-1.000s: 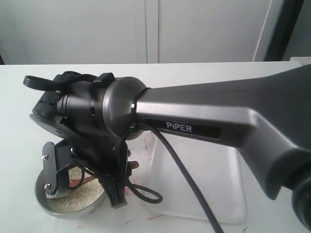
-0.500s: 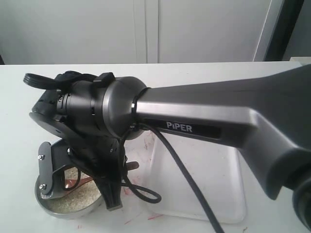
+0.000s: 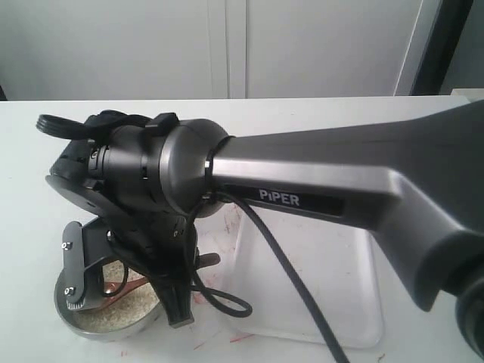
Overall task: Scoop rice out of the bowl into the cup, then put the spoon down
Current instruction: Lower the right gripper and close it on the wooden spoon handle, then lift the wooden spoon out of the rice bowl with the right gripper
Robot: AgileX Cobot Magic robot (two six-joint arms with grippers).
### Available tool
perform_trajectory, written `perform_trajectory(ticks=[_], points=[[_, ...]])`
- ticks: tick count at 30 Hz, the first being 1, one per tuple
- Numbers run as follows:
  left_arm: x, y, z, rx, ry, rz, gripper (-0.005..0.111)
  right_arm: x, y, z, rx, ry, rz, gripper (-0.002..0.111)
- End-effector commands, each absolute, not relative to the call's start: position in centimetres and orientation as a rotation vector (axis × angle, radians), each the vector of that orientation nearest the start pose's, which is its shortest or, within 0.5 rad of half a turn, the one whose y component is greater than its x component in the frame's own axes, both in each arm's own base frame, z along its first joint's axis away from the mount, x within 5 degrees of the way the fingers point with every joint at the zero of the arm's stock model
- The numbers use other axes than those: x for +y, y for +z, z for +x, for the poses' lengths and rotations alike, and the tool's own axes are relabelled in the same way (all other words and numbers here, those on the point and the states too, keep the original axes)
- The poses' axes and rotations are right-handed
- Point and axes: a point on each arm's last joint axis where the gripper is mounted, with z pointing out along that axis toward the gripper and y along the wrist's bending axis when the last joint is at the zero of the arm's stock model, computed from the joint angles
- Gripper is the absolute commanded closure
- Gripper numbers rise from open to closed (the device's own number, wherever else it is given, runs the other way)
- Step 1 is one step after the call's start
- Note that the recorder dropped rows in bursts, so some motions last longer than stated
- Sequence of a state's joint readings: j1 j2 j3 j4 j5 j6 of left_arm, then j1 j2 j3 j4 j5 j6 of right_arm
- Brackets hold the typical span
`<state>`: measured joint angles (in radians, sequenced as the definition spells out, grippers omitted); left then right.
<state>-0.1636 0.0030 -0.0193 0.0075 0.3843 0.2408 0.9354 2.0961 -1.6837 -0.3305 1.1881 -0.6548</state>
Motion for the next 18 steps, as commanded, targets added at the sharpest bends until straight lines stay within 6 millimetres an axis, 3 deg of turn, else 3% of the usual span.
perform_trajectory(ticks=[1, 12, 18], points=[[-0.8, 17.9, 5.1, 1.854, 0.058, 0.38, 0.092, 32.1, 20.7, 27.7, 2.008, -0.468, -2.252, 0.107], [-0.8, 17.9, 5.1, 1.854, 0.058, 0.38, 0.092, 31.9, 22.3, 27.5, 1.991, -0.522, -2.206, 0.108], [-0.8, 17.9, 5.1, 1.854, 0.058, 0.38, 0.092, 32.3, 24.7, 26.7, 1.827, -0.718, -2.18, 0.108]])
